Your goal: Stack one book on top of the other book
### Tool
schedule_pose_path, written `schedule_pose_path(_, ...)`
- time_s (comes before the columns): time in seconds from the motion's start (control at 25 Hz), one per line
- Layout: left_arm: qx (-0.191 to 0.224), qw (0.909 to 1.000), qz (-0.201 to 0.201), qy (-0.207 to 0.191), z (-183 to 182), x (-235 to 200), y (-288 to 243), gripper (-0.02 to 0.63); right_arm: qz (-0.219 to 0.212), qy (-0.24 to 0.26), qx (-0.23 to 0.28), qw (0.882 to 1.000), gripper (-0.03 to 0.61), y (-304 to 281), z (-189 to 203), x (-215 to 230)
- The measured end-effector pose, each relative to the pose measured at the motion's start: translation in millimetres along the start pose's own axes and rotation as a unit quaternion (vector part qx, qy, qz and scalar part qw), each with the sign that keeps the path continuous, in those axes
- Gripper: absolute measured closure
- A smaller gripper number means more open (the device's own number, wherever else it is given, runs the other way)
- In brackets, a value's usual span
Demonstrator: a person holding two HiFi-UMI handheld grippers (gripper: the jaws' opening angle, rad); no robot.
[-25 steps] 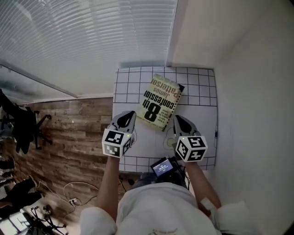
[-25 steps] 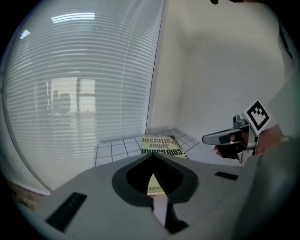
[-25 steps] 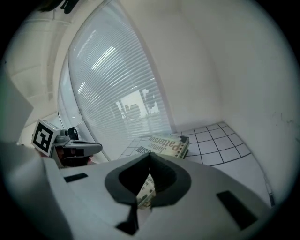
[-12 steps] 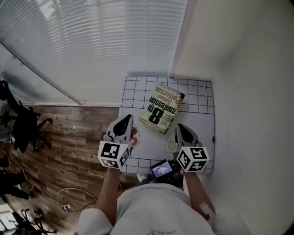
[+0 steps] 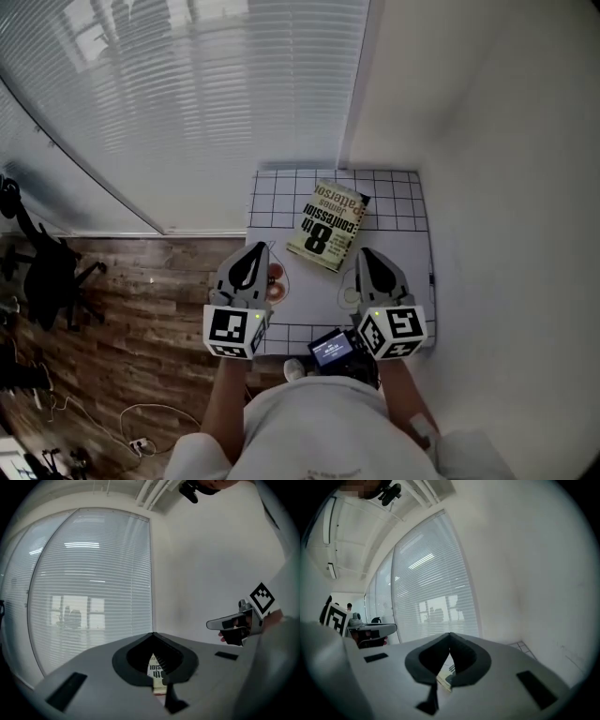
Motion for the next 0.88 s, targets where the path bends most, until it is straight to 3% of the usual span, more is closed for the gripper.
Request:
schedule_pose_path(0.36, 0.024, 0.9996, 0.004, -0.018, -17.6, -0.7, 25.9, 0.606, 0.008, 0.023, 0.023, 0.999, 0.572, 22.1, -12.6, -23.7)
schedule_pose_path(0.88, 0.021, 0.9995, 0.001, -0.022, -13.0, -4.5, 37.7, 0.606, 0.011, 0.010, 0.022, 1.000, 0.572, 28.2, -6.9, -32.1)
Point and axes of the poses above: the fingertips, and each gripper's own axes: y backward along the fingers, x to its right, z out of its underside, the point moved 3 cm from there along y, backward along the fingers, and after that the axes turned 3 degrees about x, right-handed, at the moved point
